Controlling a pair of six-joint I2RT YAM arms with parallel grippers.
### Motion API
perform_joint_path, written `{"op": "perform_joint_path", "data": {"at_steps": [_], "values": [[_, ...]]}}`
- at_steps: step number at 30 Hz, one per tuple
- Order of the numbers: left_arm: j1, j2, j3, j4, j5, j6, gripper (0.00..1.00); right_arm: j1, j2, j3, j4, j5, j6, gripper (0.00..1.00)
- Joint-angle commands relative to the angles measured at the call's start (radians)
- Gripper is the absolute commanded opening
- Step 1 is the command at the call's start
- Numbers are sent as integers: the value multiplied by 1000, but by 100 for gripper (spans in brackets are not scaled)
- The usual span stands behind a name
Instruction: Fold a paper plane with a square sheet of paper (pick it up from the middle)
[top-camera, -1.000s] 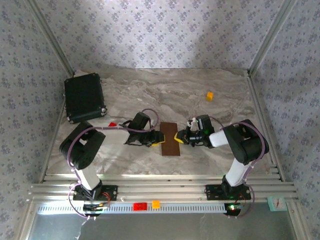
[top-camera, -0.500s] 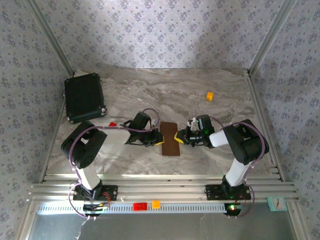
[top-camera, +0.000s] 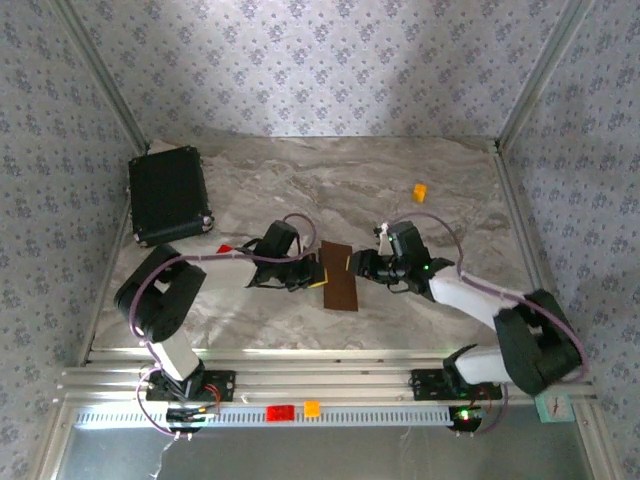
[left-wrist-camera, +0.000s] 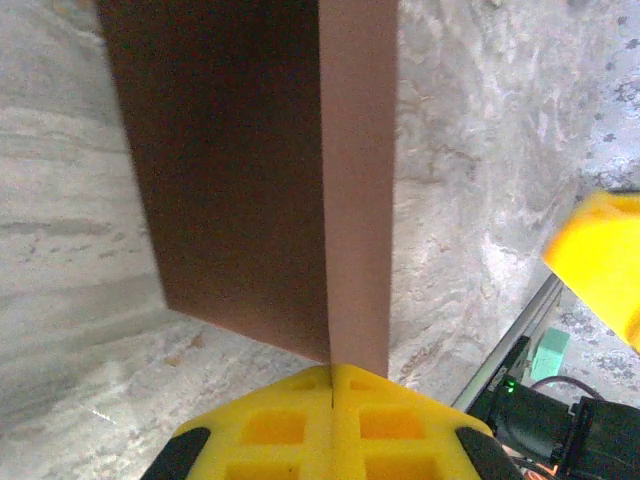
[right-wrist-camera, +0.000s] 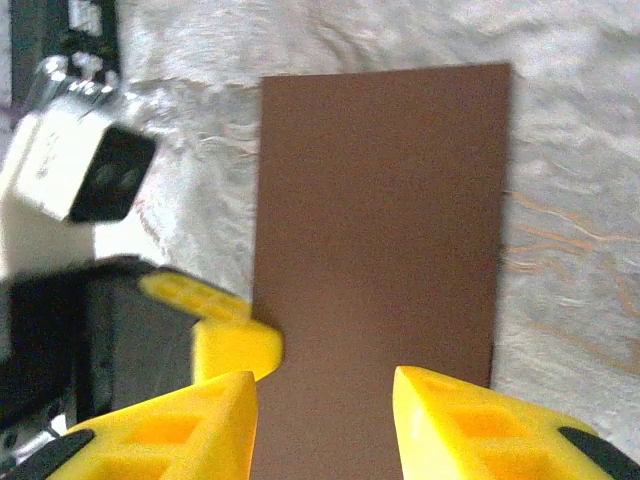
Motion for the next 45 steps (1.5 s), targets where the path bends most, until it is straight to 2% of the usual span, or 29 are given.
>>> {"op": "perform_joint_path", "data": {"at_steps": [1,7,10,15,18,21,25,32,40,45], "values": [[10,-46,9,-43,22,3,3,106,-84,-33,-109,292,-203,45],[26,-61,17,-77,22,4,3,287,-114,-114,10,397,-386,46],[28,-62,20,-78,23,1,3,407,-101,-130,55,494,-507,47],[29,-62,23,-74,24,2,4,612,-21,-130,112,744,-680,62],[28,-58,27,-74,27,2,4,674,67,-93,122,819,-733,63],[28,-57,26,-70,28,2,4,740,171,-54,143,960,-774,64],[28,-60,22,-65,28,-3,4,773,268,-12,148,1117,-783,65],[28,-54,19,-66,31,0,4,781,258,-47,222,1155,-768,61],[29,-47,19,-52,30,-6,4,754,186,-103,269,1009,-744,50],[29,-49,19,-52,30,-8,4,748,185,-109,273,1006,-725,37]]}}
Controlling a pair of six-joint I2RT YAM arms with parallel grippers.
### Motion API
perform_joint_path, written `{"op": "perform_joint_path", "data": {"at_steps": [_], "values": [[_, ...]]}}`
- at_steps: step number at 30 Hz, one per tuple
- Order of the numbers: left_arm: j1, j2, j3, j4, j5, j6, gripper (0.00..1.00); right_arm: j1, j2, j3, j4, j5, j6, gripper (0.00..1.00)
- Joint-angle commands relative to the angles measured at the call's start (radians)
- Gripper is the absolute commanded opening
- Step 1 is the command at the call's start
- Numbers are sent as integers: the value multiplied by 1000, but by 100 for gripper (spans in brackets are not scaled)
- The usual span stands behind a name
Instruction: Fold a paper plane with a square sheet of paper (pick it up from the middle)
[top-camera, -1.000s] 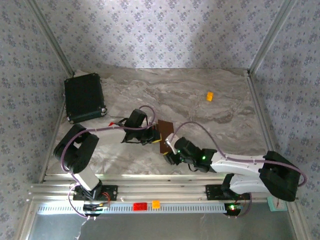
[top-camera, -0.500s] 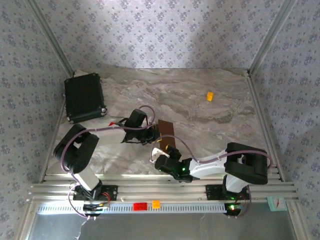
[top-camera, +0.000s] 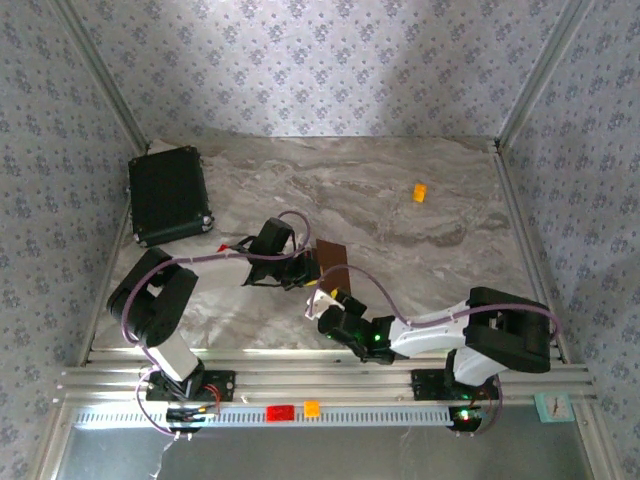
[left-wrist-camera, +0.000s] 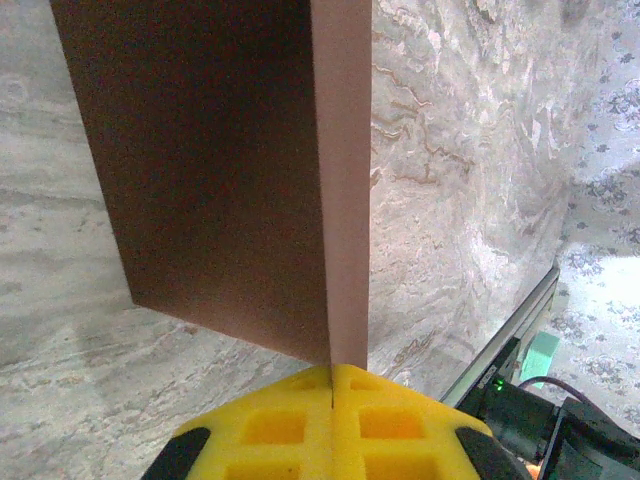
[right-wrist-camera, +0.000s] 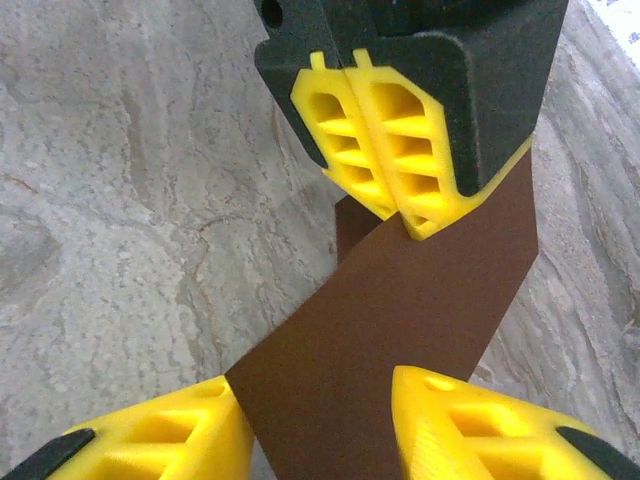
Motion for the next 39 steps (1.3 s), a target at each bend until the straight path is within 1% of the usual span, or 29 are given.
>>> {"op": "perform_joint_path", "data": {"at_steps": [1,4,12,23,26,30,32,36,39], "values": [[4,-17,19,2,23,-5,4,-8,-20,-16,28,-15,28,36],[4,-18,16,2,22,-3,4,-17,-31,-23,45,-21,39,33],[5,-18,16,1,21,-7,4,-38,-62,-51,69,-70,47,30],[3,-12,20,2,20,-8,4,-55,-63,-48,86,-91,60,20],[4,-11,20,-1,20,-7,4,-59,-62,-53,92,-97,61,15],[4,-12,16,-1,19,-7,5,-63,-64,-54,96,-106,64,11],[4,-13,16,-4,16,-5,5,-65,-66,-56,95,-117,64,7],[4,-22,17,-21,-6,-2,8,-68,-72,-60,92,-142,69,5],[5,-37,17,-43,-37,0,17,-73,-79,-60,82,-178,85,4]]}}
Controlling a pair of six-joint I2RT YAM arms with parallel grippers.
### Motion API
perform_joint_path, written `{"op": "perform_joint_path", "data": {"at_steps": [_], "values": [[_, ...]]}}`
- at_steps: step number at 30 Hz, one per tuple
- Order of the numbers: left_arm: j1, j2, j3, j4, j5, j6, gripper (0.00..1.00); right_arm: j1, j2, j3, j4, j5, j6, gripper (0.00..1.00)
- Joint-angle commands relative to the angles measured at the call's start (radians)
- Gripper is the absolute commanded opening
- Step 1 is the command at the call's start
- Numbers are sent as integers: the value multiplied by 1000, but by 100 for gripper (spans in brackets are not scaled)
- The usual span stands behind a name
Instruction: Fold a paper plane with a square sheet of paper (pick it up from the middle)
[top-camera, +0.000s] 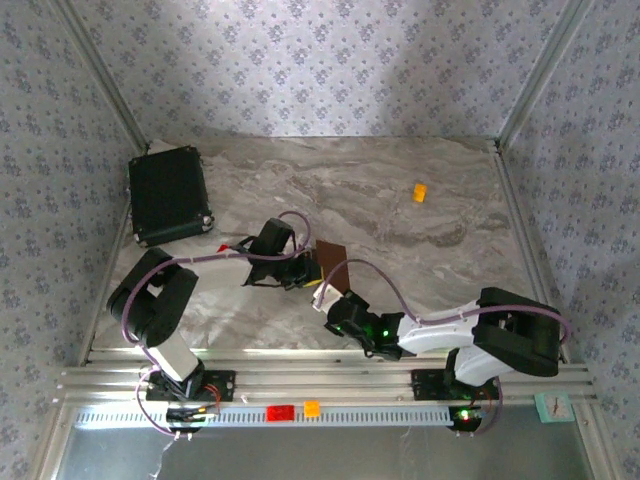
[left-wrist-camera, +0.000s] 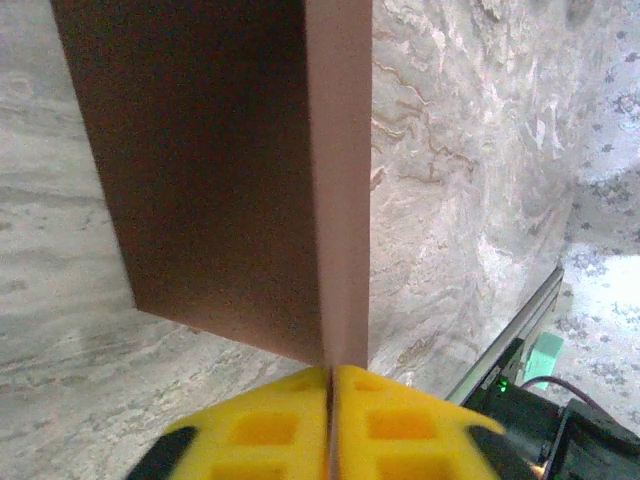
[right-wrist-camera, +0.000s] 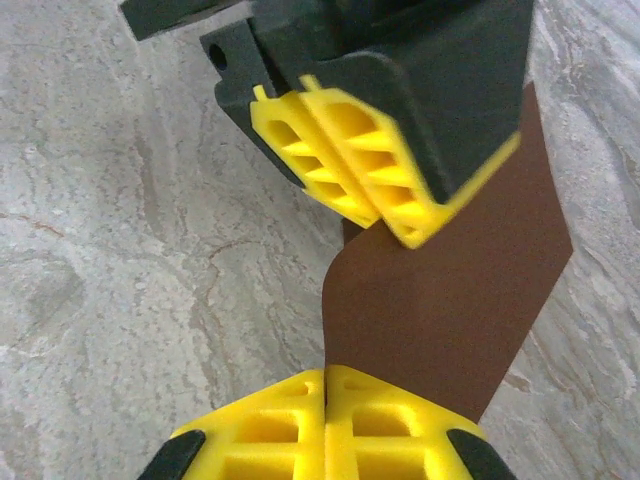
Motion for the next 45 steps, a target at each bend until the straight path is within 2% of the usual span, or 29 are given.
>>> {"op": "perform_joint_path", "data": {"at_steps": [1,3,6,12,17,20,23,28,37,45], "values": [[6,-42,18,-49,-39,1,22,-12,-27,-8,-8,-65,41,4],[11,-57,22,-80,-69,9,36,-26,-37,-7,-19,-132,72,4],[19,-90,17,-126,-124,19,50,-75,-57,13,-80,-261,150,3],[51,-159,-17,-170,-198,19,55,-253,-71,73,-200,-616,285,3],[72,-188,-33,-169,-195,22,50,-389,-64,78,-189,-840,422,1],[76,-184,-21,-163,-180,29,40,-420,-55,83,-185,-904,445,0],[77,-165,1,-142,-144,32,30,-432,-49,84,-181,-933,461,0],[78,-88,71,-106,-62,40,21,-438,-45,72,-139,-952,492,0],[76,64,191,-141,10,101,14,-443,30,103,-139,-1021,522,0],[62,168,263,-169,34,135,13,-465,86,77,-24,-1047,666,0]]}}
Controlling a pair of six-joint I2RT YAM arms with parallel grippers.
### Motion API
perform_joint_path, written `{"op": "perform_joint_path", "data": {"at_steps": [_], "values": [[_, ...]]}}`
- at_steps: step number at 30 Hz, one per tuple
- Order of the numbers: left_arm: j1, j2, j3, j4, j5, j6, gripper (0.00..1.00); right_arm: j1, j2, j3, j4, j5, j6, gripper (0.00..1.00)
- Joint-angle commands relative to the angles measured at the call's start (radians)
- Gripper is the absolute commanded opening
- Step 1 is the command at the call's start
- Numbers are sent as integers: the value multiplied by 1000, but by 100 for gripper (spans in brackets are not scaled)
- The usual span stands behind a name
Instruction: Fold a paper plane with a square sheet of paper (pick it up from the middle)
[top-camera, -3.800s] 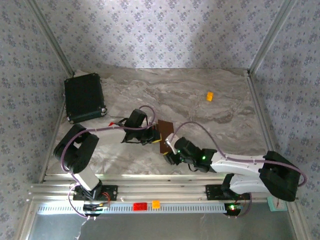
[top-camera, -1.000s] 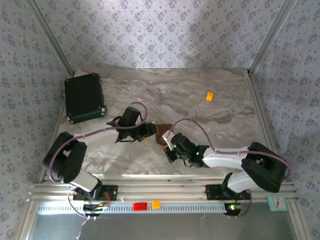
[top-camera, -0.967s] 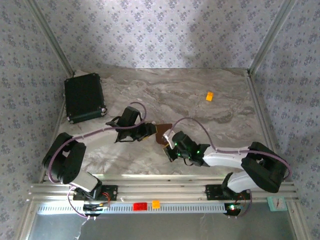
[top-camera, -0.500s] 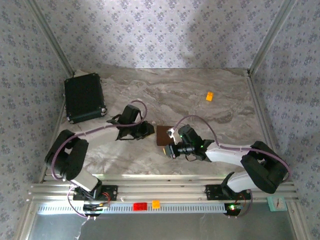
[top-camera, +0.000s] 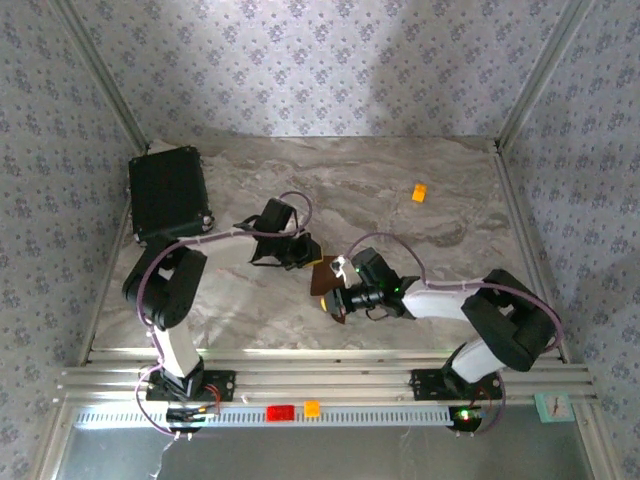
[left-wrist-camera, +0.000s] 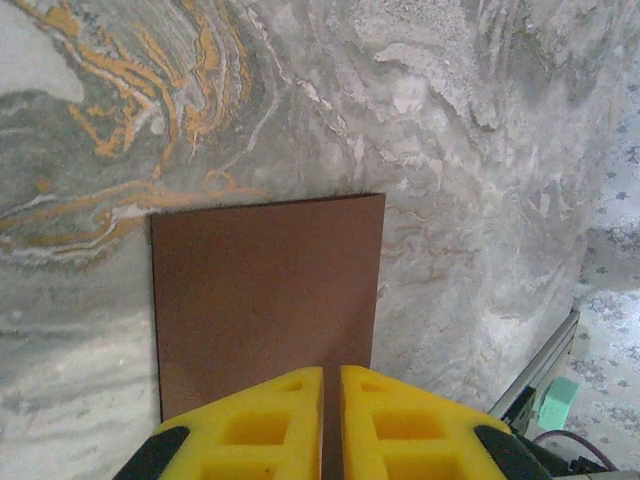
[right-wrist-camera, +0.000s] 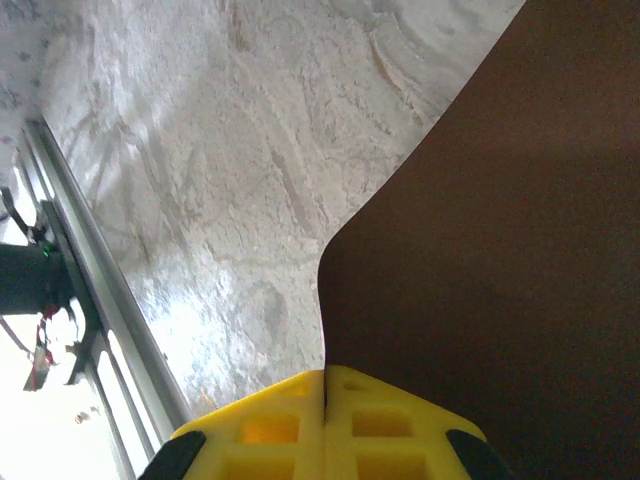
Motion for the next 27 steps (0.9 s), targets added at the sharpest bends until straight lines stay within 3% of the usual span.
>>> {"op": "perform_joint_path", "data": {"at_steps": [1,10,27], "values": [[-11,42,45,-20,41,36,13,-23,21,-8,69,-41,96,0],[-27,147,72,-38,37,66,11,-107,75,-17,63,-155,166,0],[-38,193,39,-50,9,86,8,-201,102,-12,38,-232,214,0]]}}
